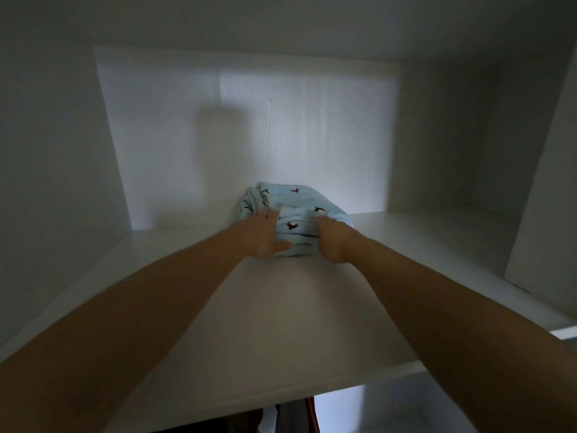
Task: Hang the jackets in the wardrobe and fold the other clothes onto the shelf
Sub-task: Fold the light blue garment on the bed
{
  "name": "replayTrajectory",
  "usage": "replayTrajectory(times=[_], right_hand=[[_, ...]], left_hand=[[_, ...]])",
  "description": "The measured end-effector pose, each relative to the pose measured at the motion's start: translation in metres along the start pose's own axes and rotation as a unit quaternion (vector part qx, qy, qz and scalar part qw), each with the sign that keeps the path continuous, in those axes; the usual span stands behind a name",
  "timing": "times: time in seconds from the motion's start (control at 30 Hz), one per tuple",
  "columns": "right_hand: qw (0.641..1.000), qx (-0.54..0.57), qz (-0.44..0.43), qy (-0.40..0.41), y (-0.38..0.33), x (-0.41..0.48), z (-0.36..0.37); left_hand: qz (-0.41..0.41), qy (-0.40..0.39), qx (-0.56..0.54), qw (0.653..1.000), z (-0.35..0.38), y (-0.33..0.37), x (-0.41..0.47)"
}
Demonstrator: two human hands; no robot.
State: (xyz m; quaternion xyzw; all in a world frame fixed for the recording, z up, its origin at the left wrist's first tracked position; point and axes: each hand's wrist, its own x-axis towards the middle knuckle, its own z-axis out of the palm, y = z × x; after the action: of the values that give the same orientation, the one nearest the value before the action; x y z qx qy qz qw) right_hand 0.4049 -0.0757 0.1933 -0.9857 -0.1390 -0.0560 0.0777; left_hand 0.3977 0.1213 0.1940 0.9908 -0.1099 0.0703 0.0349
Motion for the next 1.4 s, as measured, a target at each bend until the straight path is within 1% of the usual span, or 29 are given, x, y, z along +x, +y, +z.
replayTrajectory(times=[0.07,0.17,0.2,0.27,0.33,0.47,0.57,0.73,0.77,0.83,0.97,1.03,1.13,1.23,1.3,1.4], right_hand=[[1.000,0.020,0.001,0.008,-0.001,-0.017,-0.012],[0.997,0.055,-0.018,0.046,0.006,-0.049,-0.026],[0.996,0.075,-0.018,0.052,0.010,-0.062,-0.031],[0.990,0.115,-0.029,0.082,0.018,-0.092,-0.040],[0.981,0.147,-0.023,0.125,0.030,-0.123,-0.045],[0.960,0.197,-0.003,0.198,0.060,-0.193,-0.044],[0.942,0.216,0.039,0.252,0.080,-0.250,-0.040],[0.907,0.278,0.108,0.297,0.117,-0.348,-0.026],[0.900,0.277,0.134,0.309,0.128,-0.374,-0.020],[0.894,0.270,0.172,0.313,0.136,-0.409,-0.009],[0.855,0.216,0.322,0.343,0.162,-0.504,0.012],[0.830,0.184,0.399,0.343,0.167,-0.548,0.022],[0.770,0.158,0.514,0.342,0.161,-0.612,0.036],[0.693,0.143,0.611,0.355,0.147,-0.670,0.052],[0.653,0.117,0.661,0.350,0.133,-0.708,0.063],[0.591,0.089,0.726,0.341,0.109,-0.758,0.079]], left_hand=[[0.001,0.010,-0.004,1.000,-0.014,0.016,-0.015],[0.029,0.035,-0.050,0.998,-0.028,0.041,-0.045],[0.028,0.042,-0.044,0.998,-0.032,0.051,-0.056],[0.000,0.054,-0.015,0.998,-0.040,0.072,-0.081],[-0.005,0.087,-0.025,0.996,-0.042,0.095,-0.108],[0.023,0.168,-0.138,0.976,-0.032,0.150,-0.167],[0.054,0.206,-0.220,0.952,-0.012,0.200,-0.198],[0.117,0.202,-0.324,0.917,0.027,0.280,-0.218],[0.141,0.183,-0.350,0.908,0.036,0.300,-0.222],[0.178,0.145,-0.386,0.893,0.049,0.317,-0.231],[0.291,0.011,-0.401,0.868,0.082,0.375,-0.241],[0.338,-0.050,-0.417,0.842,0.098,0.407,-0.248],[0.411,-0.135,-0.422,0.797,0.121,0.456,-0.268],[0.496,-0.190,-0.395,0.750,0.142,0.501,-0.297],[0.542,-0.233,-0.387,0.709,0.155,0.529,-0.323],[0.587,-0.308,-0.380,0.645,0.172,0.567,-0.369]])
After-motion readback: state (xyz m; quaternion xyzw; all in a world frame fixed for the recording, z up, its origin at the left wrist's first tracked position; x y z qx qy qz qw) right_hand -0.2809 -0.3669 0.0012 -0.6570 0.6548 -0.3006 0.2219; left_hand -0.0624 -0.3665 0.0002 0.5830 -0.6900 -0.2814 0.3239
